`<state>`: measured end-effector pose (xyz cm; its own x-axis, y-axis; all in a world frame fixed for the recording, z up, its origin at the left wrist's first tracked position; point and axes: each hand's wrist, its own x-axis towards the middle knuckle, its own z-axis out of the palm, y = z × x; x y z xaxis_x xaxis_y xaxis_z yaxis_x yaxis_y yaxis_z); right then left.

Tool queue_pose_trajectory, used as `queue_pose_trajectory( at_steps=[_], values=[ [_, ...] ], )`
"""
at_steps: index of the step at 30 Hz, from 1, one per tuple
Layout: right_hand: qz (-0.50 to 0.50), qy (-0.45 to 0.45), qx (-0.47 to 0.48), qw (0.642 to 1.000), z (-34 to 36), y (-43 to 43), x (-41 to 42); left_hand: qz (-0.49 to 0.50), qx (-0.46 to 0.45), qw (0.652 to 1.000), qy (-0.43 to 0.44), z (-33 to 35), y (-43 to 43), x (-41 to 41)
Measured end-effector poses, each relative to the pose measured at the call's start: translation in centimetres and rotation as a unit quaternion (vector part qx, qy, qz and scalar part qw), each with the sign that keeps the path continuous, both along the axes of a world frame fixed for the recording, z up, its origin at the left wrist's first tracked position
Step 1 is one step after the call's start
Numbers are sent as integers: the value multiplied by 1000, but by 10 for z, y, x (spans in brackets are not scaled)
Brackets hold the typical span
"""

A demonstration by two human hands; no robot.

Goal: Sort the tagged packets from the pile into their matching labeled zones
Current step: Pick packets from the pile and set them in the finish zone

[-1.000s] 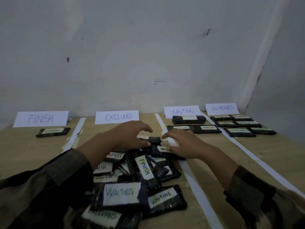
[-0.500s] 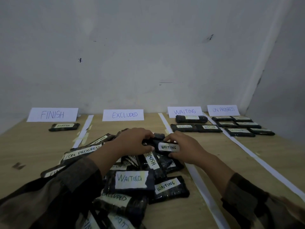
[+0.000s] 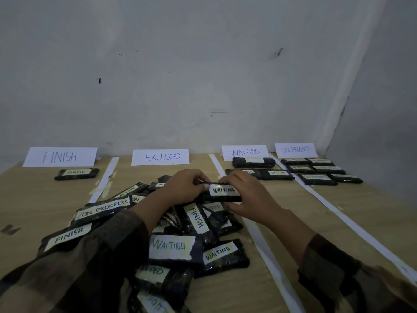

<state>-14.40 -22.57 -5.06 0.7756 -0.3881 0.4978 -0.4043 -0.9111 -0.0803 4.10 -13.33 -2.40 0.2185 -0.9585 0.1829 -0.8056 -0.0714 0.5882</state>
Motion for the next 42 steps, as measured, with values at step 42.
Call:
queue_pose_trajectory(
  at_steps=[42],
  values=[
    [-218,133,212,943,-5,-182,-129,-78,128,958,-244,-30,-143,-120]
  ],
)
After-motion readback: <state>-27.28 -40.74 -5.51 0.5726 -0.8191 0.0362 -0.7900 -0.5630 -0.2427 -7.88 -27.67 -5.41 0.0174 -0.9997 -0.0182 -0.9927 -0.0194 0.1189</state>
